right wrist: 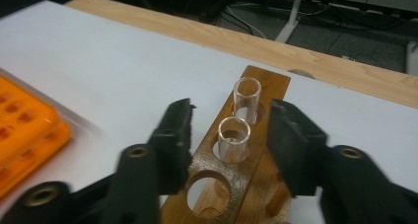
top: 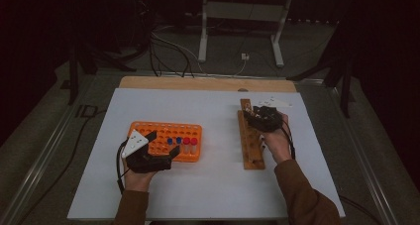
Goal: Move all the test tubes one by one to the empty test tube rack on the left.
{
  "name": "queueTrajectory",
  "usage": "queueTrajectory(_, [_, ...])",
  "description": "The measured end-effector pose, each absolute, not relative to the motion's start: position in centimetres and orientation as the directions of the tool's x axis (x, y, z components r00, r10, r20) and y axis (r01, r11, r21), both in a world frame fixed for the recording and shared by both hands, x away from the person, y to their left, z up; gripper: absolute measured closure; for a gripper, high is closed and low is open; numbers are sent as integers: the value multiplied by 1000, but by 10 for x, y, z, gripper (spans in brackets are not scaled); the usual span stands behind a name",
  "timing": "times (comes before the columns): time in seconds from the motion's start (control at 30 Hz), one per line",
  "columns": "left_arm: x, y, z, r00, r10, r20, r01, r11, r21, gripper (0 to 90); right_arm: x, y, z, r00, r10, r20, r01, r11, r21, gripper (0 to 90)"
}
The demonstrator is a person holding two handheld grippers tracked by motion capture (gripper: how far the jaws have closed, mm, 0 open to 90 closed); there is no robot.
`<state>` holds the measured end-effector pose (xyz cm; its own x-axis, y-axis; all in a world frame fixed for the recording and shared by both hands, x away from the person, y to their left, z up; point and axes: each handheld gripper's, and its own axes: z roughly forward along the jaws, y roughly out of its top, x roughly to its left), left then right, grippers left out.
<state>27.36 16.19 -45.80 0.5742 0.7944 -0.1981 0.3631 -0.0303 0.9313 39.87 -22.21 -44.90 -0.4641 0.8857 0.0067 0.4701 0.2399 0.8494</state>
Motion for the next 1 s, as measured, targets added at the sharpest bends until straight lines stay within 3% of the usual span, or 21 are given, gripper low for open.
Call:
queueTrajectory(0.33, [274,161,-459,576,793,-201,367,-31,930,5,405,-219,-458,-449,894,3,497,247,832,754])
queueTrajectory(1.0, [273,160,-459,576,792,-203,371,-32,928,5,394,-221,-445,-439,899,6,452,215,866,764])
